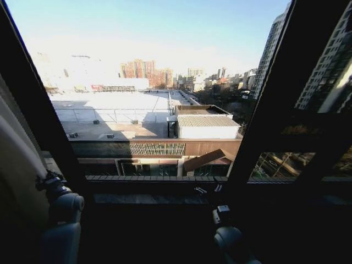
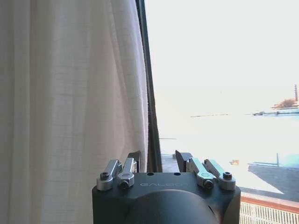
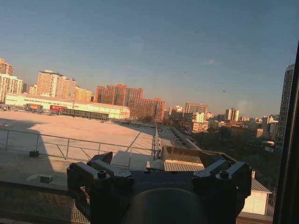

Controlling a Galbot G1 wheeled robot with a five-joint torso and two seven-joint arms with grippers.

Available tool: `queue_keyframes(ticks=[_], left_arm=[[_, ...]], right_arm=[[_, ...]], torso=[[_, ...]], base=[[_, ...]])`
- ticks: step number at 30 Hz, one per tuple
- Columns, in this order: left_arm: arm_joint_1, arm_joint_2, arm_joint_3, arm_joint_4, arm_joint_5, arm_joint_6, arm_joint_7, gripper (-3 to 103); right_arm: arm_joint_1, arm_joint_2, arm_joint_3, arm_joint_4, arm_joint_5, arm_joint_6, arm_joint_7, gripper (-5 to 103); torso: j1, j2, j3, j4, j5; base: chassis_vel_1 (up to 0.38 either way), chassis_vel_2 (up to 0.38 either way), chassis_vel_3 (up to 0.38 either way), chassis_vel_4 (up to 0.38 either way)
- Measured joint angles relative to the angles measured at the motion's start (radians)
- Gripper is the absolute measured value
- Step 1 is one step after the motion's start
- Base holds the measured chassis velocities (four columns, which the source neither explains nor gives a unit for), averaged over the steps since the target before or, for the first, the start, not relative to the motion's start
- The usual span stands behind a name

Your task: Open the curtains by pulling them apart, changing their state from closed to fully open.

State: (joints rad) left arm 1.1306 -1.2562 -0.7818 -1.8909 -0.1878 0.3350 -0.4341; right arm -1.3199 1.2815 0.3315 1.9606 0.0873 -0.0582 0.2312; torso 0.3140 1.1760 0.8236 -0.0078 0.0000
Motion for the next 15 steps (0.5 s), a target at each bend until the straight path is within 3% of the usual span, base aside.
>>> queue_keyframes(ticks=[2, 4, 5, 7, 8, 9, 10, 12, 13, 15], left_arm=[[0.113, 0.001, 0.029, -0.09, -0.003, -0.041, 0.145, 53], [0.179, 0.0, 0.033, -0.148, -0.01, -0.059, 0.243, 58], [0.179, 0.0, 0.033, -0.148, -0.01, -0.059, 0.243, 58], [0.213, 0.0, 0.031, -0.182, -0.022, -0.073, 0.313, 64], [0.231, 0.0, 0.024, -0.203, -0.031, -0.079, 0.354, 74], [0.238, 0.0, 0.021, -0.211, -0.037, -0.082, 0.374, 74], [0.244, 0.001, 0.018, -0.216, -0.041, -0.085, 0.388, 80], [0.249, 0.001, 0.016, -0.221, -0.044, -0.087, 0.399, 80], [0.259, 0.002, 0.012, -0.227, -0.051, -0.087, 0.415, 90], [0.273, 0.0, 0.008, -0.233, -0.064, -0.088, 0.432, 96]], right_arm=[[0.0, 0.001, 0.001, 0.0, 0.003, -0.004, 0.001, 100], [0.003, 0.003, -0.001, 0.002, 0.005, -0.018, 0.001, 100], [0.003, 0.003, -0.001, 0.002, 0.005, -0.018, 0.001, 100], [0.007, 0.004, -0.001, 0.006, 0.009, -0.031, 0.001, 100], [0.01, 0.003, -0.001, 0.011, 0.02, -0.04, 0.001, 100], [0.011, 0.002, 0.0, 0.013, 0.027, -0.043, 0.001, 100], [0.013, 0.001, 0.002, 0.015, 0.033, -0.046, 0.002, 100], [0.014, -0.001, 0.005, 0.016, 0.037, -0.048, 0.002, 100], [0.017, -0.005, 0.013, 0.021, 0.044, -0.062, 0.008, 100], [0.018, -0.01, 0.02, 0.033, 0.053, -0.096, 0.022, 100]], torso=[[0.0, 0.0, 0.0, 0.0002, 0.0002], [0.0, 0.0, 0.0, 0.0003, 0.0005], [0.0, 0.0, 0.0, 0.0003, 0.0005], [0.0, 0.0, 0.0, 0.0003, 0.0005], [0.0, 0.0, 0.0, 0.0002, 0.0005], [0.0, 0.0, 0.0, 0.0003, 0.0005], [0.0, 0.0, 0.0, 0.0002, 0.0004], [0.0, 0.0, 0.0, 0.0002, 0.0003], [0.0, 0.0, 0.0, 0.0001, 0.0003], [0.0, 0.0, 0.0, 0.0001, 0.0003]], base=[[0.0, 0.0, 0.0, 0.0], [0.0, 0.0, 0.0, 0.0], [0.0, 0.0, 0.0, 0.0], [0.0, 0.0, 0.0, 0.0], [0.0, 0.0, 0.0, 0.0], [0.0, 0.0, 0.0, 0.0], [0.0, 0.0, 0.0, 0.0], [0.0, 0.0, 0.0, 0.0], [0.0, 0.0, 0.0, 0.0], [0.0, 0.0, 0.0, 0.0]])
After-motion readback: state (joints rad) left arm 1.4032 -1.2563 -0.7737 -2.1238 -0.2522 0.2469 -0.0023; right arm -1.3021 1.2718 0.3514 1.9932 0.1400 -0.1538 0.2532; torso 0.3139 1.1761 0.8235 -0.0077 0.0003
